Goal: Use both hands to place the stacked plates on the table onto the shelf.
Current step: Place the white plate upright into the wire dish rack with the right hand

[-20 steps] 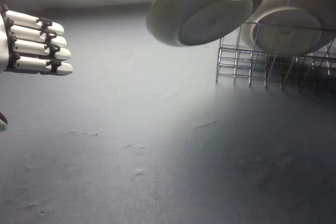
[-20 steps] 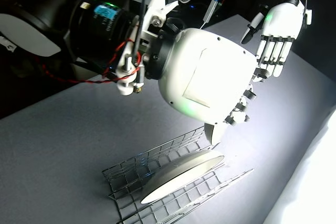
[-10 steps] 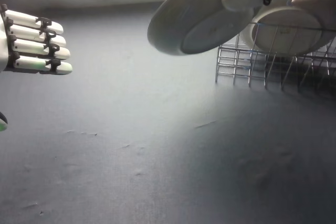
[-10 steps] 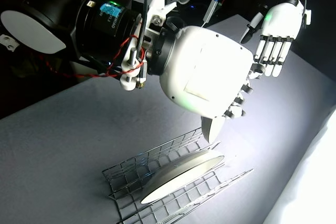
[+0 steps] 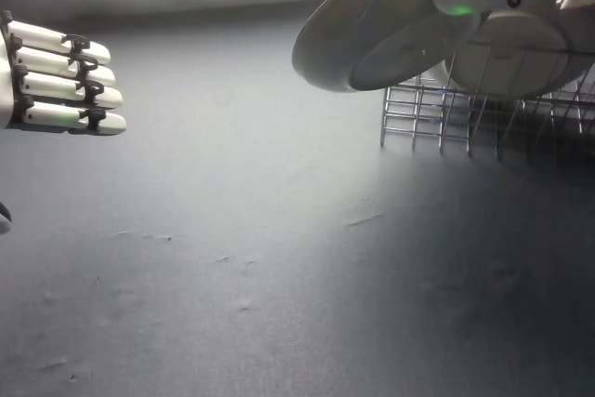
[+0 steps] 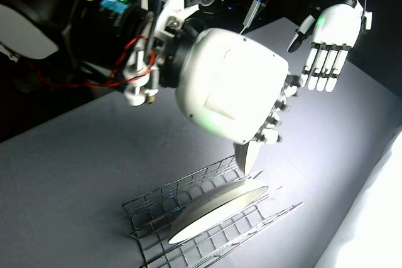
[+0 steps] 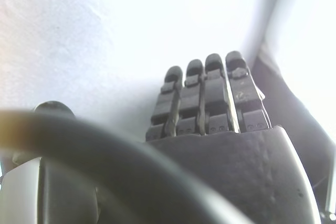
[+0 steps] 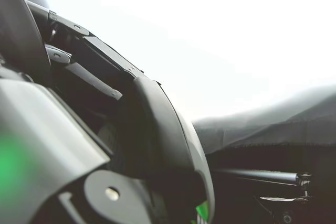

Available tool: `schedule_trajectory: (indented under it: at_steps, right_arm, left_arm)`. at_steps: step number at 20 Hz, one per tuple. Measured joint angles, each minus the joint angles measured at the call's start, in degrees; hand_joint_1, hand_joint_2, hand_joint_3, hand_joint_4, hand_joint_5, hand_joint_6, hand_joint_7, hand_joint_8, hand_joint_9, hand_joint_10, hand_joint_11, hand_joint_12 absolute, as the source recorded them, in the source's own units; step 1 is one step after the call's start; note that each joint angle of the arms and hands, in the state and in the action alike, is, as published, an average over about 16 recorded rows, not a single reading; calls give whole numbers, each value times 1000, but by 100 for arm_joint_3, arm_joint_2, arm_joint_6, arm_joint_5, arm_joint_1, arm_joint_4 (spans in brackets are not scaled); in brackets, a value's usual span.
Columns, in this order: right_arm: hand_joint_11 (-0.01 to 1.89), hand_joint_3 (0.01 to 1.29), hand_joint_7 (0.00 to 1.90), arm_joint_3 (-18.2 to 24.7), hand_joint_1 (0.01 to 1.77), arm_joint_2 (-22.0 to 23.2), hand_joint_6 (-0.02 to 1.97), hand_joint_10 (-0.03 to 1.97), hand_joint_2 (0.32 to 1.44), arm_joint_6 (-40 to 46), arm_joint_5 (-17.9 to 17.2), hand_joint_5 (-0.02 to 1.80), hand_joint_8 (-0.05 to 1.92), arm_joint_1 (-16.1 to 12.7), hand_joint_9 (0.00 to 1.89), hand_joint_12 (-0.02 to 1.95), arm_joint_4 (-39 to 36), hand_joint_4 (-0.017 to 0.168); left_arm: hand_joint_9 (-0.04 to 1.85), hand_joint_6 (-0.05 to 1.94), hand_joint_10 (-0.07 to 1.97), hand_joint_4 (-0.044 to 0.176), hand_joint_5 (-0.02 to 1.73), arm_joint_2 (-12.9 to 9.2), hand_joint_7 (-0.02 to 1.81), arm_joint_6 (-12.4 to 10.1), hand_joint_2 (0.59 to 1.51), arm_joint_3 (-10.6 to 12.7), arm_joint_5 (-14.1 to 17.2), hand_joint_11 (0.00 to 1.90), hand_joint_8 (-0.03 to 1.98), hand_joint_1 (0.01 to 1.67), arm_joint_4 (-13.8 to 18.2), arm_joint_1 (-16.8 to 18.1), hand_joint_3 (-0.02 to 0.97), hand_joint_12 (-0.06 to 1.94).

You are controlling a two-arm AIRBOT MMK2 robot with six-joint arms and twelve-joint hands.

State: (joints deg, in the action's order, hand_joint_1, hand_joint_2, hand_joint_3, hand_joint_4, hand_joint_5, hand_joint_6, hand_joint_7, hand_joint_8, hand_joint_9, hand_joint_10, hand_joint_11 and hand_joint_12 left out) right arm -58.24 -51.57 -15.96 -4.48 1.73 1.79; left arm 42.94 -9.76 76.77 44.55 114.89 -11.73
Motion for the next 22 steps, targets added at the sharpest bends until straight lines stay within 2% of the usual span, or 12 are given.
schedule_trajectory:
  at_steps: [13,22]
  right_arm:
    - [747,14,1148,-139,1387,311,842,1017,993,-31,186,970,679,115,995,1108,-1297,-8]
    - [758,13,1156,-271,1377,353,848,998,991,6,71,962,682,330,994,1117,-2377,-8]
  left_arm:
    - [17,5,7,-1,13,0,15,-6,1133,1,-1,14,-1,21,-3,-27,10,7]
    - [17,5,6,-1,12,0,15,-34,1133,-3,16,14,-1,21,-1,-36,9,7]
